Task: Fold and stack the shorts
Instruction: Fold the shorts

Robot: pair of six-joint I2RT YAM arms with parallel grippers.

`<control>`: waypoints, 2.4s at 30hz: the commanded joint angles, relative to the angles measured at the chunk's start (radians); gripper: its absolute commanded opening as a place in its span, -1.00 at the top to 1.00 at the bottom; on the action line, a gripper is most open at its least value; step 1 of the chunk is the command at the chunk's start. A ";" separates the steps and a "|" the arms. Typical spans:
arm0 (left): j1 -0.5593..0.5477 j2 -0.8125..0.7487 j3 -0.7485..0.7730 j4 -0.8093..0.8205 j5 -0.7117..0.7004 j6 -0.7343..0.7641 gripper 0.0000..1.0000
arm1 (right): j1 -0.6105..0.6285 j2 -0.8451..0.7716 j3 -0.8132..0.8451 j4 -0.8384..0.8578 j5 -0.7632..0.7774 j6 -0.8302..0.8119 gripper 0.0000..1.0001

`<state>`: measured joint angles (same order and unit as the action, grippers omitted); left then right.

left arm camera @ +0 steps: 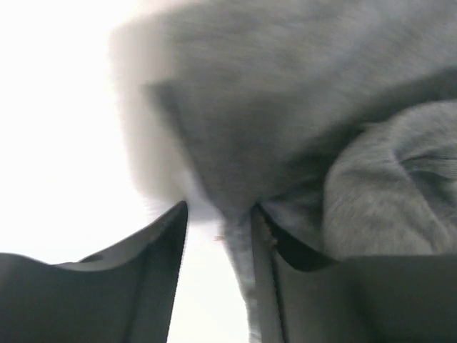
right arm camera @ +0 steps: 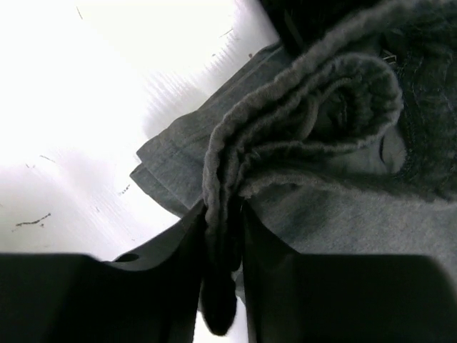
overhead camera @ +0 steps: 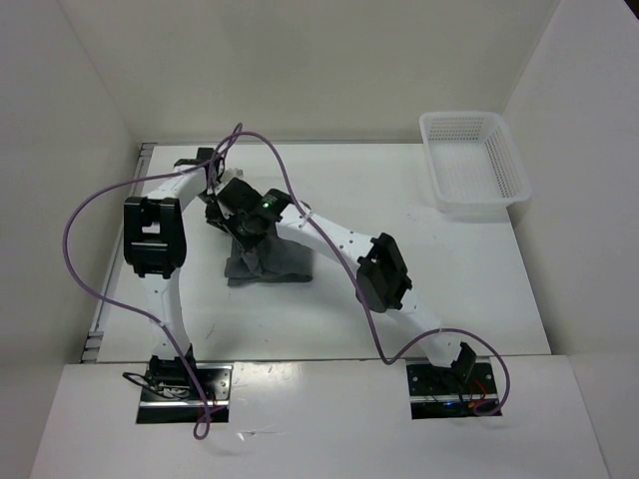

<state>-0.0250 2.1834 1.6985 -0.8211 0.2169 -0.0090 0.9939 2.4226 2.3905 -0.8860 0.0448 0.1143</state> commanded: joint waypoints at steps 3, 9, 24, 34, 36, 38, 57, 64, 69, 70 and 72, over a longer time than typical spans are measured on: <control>0.091 -0.063 0.043 0.037 -0.094 0.009 -0.13 | -0.006 0.023 0.059 0.022 -0.043 0.027 0.24; 0.137 -0.105 0.108 0.028 -0.103 0.009 -0.23 | -0.015 -0.014 0.107 0.044 -0.118 0.047 -0.20; 0.079 -0.232 0.092 -0.047 0.160 0.009 -0.40 | -0.164 -0.502 -0.579 0.395 -0.123 0.185 -0.29; 0.054 -0.278 0.036 -0.059 0.147 0.009 -0.40 | -0.164 -0.520 -0.869 0.426 -0.030 0.145 -0.35; 0.042 -0.254 0.027 -0.059 0.147 0.009 -0.40 | -0.153 -0.511 -0.881 0.441 -0.029 0.145 -0.35; 0.028 -0.209 0.018 -0.059 0.092 0.009 -0.40 | -0.143 -0.501 -0.892 0.464 -0.017 0.145 -0.28; 0.017 -0.171 -0.056 0.083 -0.237 0.009 -0.05 | -0.143 -0.413 -0.992 0.496 0.006 0.223 0.27; 0.017 -0.408 -0.088 0.050 -0.183 0.009 -0.40 | -0.143 -0.574 -0.964 0.506 -0.031 0.214 0.05; 0.017 -0.473 -0.164 -0.097 -0.087 0.009 -0.42 | -0.152 -0.626 -0.982 0.515 -0.019 0.245 -0.11; 0.017 -0.473 -0.219 -0.119 -0.045 0.009 -0.39 | -0.152 -0.626 -0.991 0.506 -0.029 0.245 -0.11; 0.007 -0.464 -0.292 -0.130 -0.033 0.009 -0.37 | -0.161 -0.602 -1.002 0.496 -0.029 0.255 -0.13</control>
<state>-0.0113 1.6650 1.5146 -0.8333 0.1093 -0.0036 0.8402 1.8172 1.4181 -0.4019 0.0109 0.3511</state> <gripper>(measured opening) 0.693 0.561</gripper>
